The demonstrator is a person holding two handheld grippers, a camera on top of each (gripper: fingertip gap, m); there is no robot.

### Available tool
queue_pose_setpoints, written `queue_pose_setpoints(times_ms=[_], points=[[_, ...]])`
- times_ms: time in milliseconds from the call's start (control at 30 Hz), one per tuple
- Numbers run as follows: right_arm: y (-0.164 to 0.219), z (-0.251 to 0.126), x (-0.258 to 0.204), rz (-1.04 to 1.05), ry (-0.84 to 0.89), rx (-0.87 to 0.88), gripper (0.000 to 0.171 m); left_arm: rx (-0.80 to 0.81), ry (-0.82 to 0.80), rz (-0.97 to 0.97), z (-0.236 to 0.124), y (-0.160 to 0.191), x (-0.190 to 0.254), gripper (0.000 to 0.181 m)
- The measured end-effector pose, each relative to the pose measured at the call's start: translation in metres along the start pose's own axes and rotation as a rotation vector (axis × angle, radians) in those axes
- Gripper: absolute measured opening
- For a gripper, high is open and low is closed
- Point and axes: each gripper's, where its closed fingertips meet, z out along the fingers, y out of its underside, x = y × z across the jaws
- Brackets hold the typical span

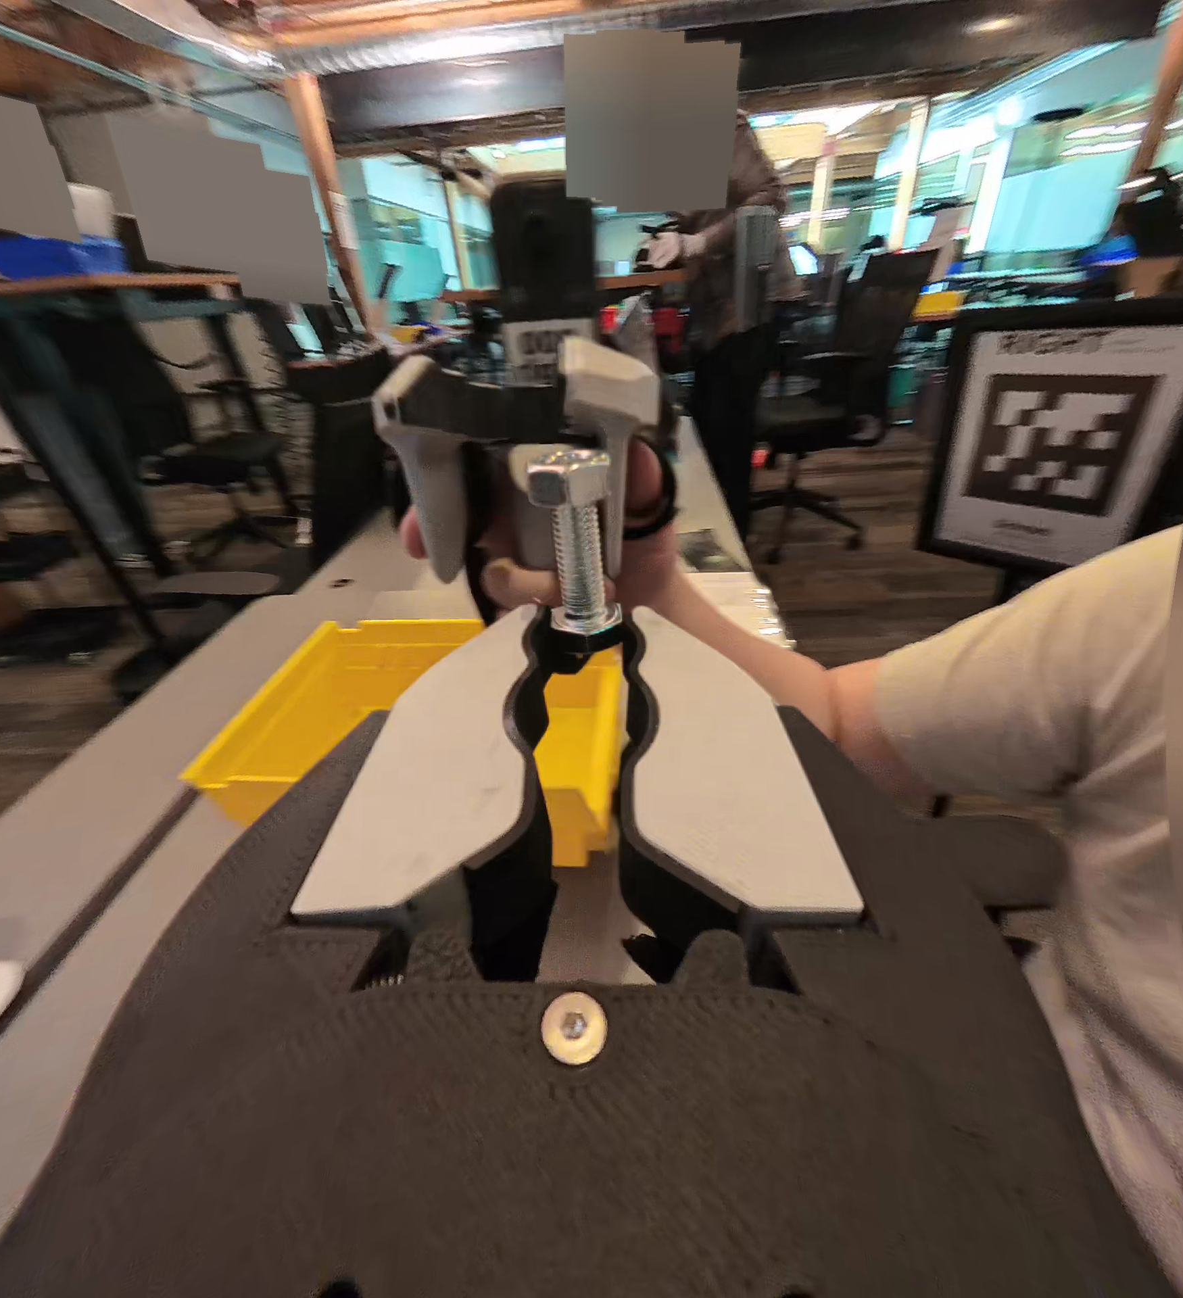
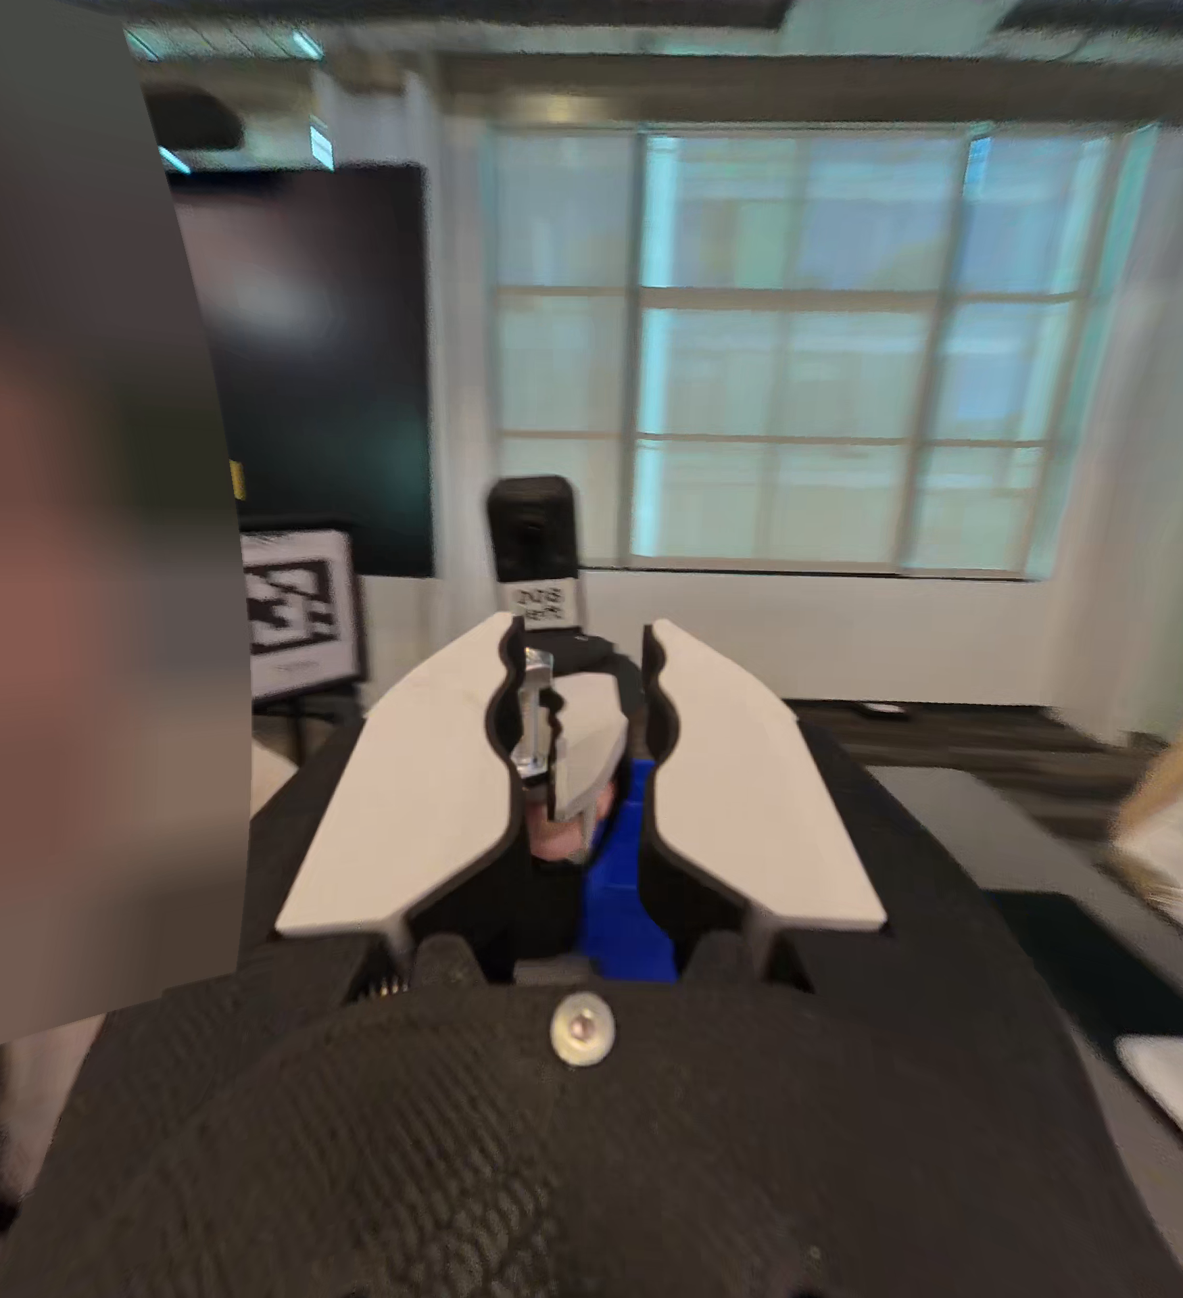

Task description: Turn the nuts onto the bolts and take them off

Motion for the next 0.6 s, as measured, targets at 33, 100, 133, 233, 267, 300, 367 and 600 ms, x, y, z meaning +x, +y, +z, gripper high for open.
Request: queue_pose_setpoints(times_ms=[33, 100, 133, 233, 267, 300, 367, 600], points=[[0.003, 0.003, 0.001, -0.061, 0.059, -0.035, 0.032, 0.007, -0.039, 0.024, -0.001, -0.001, -0.004, 0.018], [0.008, 0.011, -0.004, -0.123, 0.104, -0.077, 0.033, 0.008, -0.109, 0.033, -0.003, -0.002, -0.013, 0.018], [0.009, 0.014, -0.006, -0.129, 0.120, -0.093, 0.034, 0.007, -0.142, 0.041, -0.004, -0.001, -0.018, 0.018], [0.012, 0.016, 0.002, -0.179, 0.253, -0.127, 0.034, 0.021, -0.204, 0.048, -0.008, -0.003, -0.026, 0.018], [0.014, 0.015, 0.008, -0.209, 0.318, -0.153, 0.035, 0.022, -0.232, 0.059, -0.009, -0.003, -0.030, 0.018], [0.015, 0.014, 0.012, -0.242, 0.364, -0.172, 0.035, 0.018, -0.262, 0.073, -0.011, -0.003, -0.033, 0.018], [0.015, 0.014, 0.014, -0.268, 0.407, -0.178, 0.034, -0.001, -0.306, 0.104, -0.012, -0.001, -0.037, 0.018], [0.021, 0.018, -0.014, -0.068, 0.130, -0.206, 0.018, 0.024, -0.106, 0.072, -0.001, -0.002, -0.009, 0.018]])
